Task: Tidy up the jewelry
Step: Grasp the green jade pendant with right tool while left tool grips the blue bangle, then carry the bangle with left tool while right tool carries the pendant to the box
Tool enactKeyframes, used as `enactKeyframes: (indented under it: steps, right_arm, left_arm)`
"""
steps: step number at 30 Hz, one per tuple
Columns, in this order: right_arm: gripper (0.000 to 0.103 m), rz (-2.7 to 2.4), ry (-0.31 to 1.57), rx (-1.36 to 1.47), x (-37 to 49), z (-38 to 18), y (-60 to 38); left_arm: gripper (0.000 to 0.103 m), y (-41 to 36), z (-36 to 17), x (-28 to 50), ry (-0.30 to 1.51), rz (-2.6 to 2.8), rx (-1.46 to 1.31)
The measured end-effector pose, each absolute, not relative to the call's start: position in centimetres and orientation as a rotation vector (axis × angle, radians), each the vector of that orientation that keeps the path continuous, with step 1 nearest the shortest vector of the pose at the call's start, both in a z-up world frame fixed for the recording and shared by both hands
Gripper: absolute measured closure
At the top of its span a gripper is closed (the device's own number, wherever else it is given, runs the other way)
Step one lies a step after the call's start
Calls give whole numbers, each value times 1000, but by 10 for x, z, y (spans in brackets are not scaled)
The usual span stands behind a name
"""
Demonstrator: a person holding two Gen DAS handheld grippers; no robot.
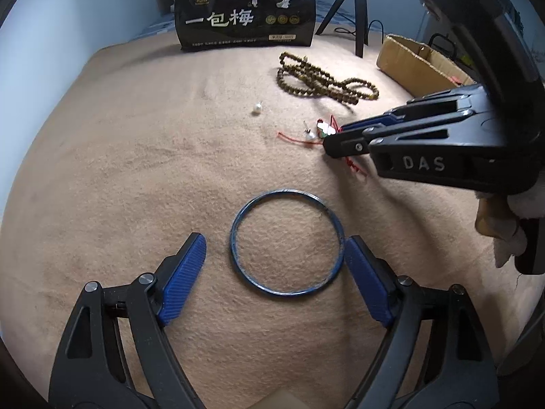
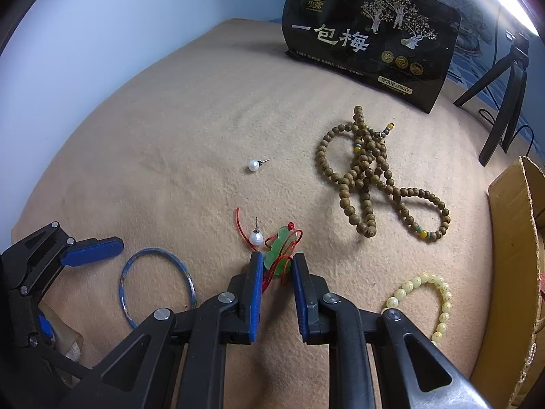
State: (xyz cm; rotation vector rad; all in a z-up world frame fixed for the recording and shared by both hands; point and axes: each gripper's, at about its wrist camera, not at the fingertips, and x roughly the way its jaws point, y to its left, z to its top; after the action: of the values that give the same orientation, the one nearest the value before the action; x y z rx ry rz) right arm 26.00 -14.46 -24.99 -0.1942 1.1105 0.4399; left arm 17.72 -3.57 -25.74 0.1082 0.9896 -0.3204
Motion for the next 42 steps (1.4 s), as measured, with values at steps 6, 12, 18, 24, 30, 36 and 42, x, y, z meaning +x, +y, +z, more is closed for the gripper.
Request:
enactKeyframes:
  steps: [6, 12, 18, 24, 30, 36, 42]
  right_arm:
    - [87, 442, 1113, -197, 260, -250, -145]
    - [87, 445, 1113, -207, 259, -249, -144]
    - [88, 435, 1095, -179, 254, -240, -149]
    - [88, 436, 1066, -161, 243, -226, -155]
    - [88, 433, 1024, -152, 227, -204, -165]
    - [88, 417, 975, -133, 209, -177, -183]
    - [88, 383, 923, -121, 191, -147, -210]
  left_arm:
    - [17, -49, -266, 179, 997, -288, 191]
    - [27, -43, -266, 181, 992, -291, 162]
    - [28, -31, -262, 180, 995, -272, 107]
    - [28, -19, -251, 175, 975, -250, 90]
    - [28, -16, -232, 165, 936, -248, 91]
    - [28, -21, -209, 156, 895, -266, 94]
    - [28, -39, -187, 149, 849, -300, 109]
